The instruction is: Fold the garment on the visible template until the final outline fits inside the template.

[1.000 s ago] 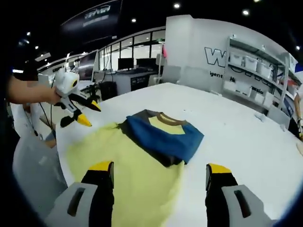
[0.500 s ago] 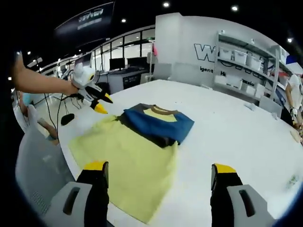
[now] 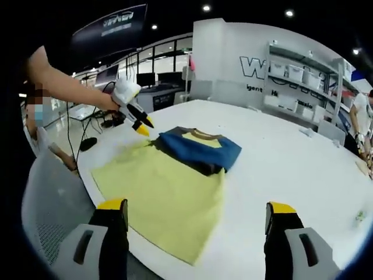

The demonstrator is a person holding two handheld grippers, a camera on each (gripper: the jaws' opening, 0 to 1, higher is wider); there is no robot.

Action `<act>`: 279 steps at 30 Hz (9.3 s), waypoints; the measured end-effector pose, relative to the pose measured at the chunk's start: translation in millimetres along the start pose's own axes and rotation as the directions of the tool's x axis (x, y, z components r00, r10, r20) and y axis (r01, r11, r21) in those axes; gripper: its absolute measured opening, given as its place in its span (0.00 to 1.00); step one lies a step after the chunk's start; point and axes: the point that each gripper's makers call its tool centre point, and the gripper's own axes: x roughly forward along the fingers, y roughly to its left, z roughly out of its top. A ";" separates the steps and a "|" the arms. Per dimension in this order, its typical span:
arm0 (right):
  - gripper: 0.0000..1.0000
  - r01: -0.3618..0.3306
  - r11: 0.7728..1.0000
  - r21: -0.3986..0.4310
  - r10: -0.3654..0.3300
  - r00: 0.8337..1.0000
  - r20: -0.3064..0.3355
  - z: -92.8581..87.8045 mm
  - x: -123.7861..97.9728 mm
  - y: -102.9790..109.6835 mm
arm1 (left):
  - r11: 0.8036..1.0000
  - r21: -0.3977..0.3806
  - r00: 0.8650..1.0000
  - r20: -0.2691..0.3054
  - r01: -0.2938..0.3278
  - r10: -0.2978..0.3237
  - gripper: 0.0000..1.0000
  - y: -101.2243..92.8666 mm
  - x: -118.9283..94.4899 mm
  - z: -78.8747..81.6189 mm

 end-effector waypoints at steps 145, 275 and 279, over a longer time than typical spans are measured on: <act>0.72 0.094 0.995 -0.043 -0.096 0.994 -0.042 -24.6 -0.7 1.3 | 0.990 -0.135 0.981 -0.180 0.048 -0.072 0.05 11.2 46.9 -19.0; 0.74 0.056 0.998 -0.037 -0.060 0.993 -0.105 -35.7 2.9 8.0 | 0.925 -0.355 0.991 -0.065 -0.136 0.120 0.31 -32.8 -43.5 -80.9; 0.75 0.052 0.998 -0.046 -0.057 0.991 -0.120 -39.8 2.5 5.7 | 0.905 -0.397 0.989 -0.045 -0.150 0.144 0.35 -45.1 -55.5 -83.9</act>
